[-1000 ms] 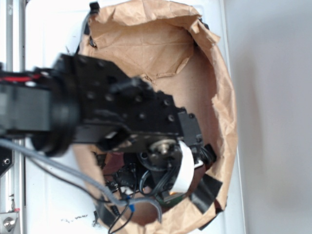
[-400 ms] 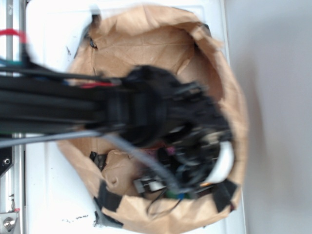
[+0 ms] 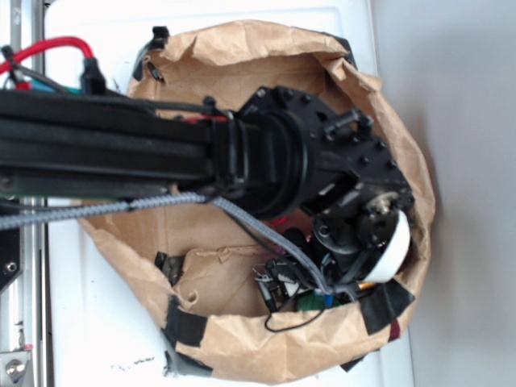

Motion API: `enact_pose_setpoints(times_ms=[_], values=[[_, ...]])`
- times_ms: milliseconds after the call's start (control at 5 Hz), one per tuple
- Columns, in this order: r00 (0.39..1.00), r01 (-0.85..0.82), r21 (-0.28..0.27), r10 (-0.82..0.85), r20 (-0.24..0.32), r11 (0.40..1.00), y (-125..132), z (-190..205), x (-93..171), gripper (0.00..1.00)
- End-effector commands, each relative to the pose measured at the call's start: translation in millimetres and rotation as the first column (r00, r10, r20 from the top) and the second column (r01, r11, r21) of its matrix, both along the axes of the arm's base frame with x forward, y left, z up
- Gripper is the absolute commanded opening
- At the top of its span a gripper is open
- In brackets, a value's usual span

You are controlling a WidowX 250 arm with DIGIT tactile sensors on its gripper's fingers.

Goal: Grab the green ball.

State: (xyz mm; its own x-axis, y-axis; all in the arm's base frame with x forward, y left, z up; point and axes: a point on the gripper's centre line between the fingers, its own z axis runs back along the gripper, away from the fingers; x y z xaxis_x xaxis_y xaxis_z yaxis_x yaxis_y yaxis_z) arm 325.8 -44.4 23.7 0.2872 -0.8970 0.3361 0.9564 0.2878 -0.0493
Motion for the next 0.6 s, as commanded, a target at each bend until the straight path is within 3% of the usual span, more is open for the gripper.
enact_pose_setpoints(times_ms=[0, 200, 400], values=[[0.986, -0.055, -0.032, 0.06, 0.159, 0.998, 1.6, 58.8, -47.3, 0.0], [0.966, -0.137, -0.076, 0.151, 0.212, 0.988, 14.3, 86.8, -62.5, 0.0], [0.961, -0.151, -0.102, 0.17, 0.217, 0.983, 21.7, 97.2, -66.3, 0.0]])
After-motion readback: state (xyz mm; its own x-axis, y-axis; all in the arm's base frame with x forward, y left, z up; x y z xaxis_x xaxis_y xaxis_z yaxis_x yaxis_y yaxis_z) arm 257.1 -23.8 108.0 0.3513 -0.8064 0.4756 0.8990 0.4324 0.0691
